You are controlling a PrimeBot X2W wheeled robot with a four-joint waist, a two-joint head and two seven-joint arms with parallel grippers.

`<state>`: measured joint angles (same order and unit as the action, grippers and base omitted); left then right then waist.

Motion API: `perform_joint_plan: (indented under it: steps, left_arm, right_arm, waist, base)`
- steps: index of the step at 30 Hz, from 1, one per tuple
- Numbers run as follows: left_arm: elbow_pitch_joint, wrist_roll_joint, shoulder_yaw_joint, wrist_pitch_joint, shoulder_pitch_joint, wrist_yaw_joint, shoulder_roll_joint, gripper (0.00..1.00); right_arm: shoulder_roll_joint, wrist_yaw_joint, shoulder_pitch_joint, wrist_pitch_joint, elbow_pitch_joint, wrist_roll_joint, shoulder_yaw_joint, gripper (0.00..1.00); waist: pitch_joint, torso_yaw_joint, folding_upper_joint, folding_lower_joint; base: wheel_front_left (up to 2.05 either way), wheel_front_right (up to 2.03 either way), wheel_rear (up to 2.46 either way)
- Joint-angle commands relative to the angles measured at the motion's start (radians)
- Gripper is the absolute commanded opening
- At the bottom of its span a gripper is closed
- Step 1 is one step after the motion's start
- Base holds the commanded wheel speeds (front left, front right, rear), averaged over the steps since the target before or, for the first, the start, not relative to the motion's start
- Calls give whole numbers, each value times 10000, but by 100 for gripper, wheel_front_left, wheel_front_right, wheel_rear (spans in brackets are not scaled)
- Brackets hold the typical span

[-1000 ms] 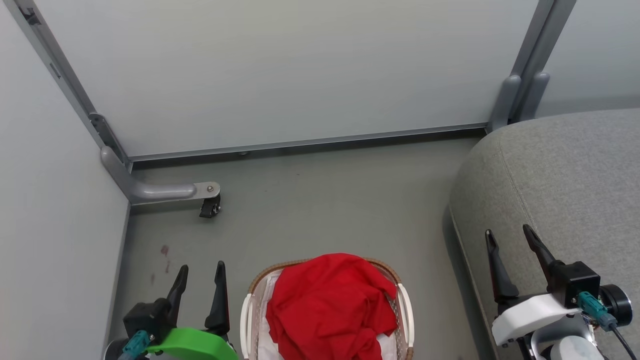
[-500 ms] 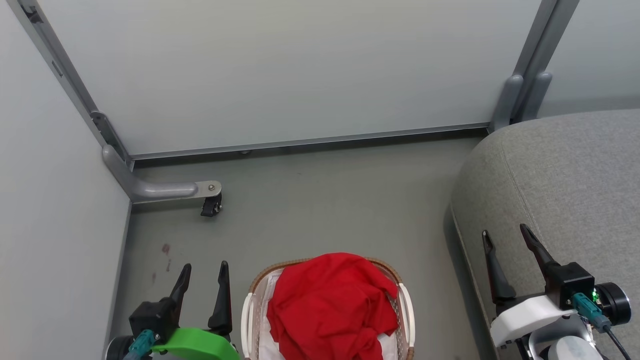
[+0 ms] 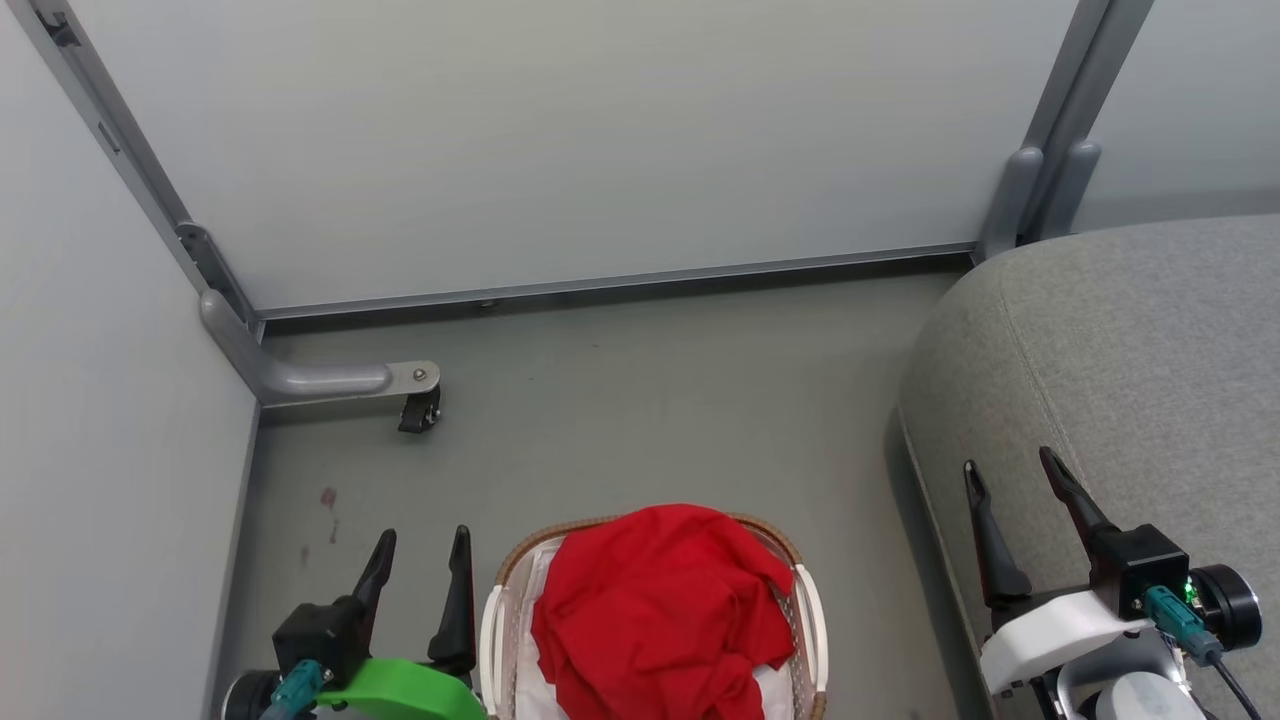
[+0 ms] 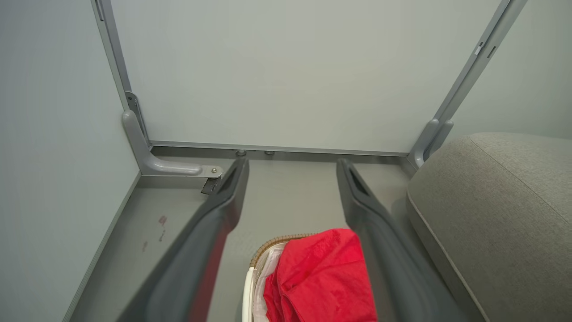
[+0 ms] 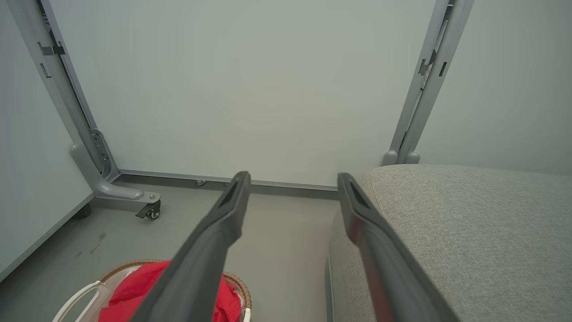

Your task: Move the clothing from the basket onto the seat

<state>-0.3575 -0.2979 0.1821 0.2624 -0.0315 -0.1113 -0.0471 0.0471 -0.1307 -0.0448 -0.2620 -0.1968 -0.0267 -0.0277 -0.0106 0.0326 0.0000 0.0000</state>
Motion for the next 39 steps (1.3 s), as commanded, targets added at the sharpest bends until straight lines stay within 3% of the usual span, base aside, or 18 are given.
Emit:
perform_joint_plan:
  steps: [1,9,17,25,39]
  left_arm:
    - [-39,89,80,38,-75,-30,-58,100]
    - [-308,346,801,37,-634,-106,-55,100]
    - [-992,579,1716,26,-1928,-185,-56,100]
    - [-2453,1024,2454,28,-3543,-196,-181,100]
    - [-5358,890,4832,26,-6097,-188,-941,100]
  right_arm:
    - [61,0,148,-46,42,-33,-5,100]
    - [59,0,-95,-46,178,-26,46,100]
    - [58,0,-813,-46,402,-67,79,100]
    - [50,3,-1832,-46,640,-323,202,100]
    - [44,3,-3055,-36,1098,-1029,855,100]
  waist:
    - [-31,-24,0,0]
    - [-614,-282,0,0]
    - [-2066,-872,0,0]
    - [-3879,-1690,0,0]
    - [-6272,-2858,0,0]
  base:
    - [0,0,0]
    - [0,0,0]
    - [0,0,0]
    - [0,0,0]
    - [0,0,0]
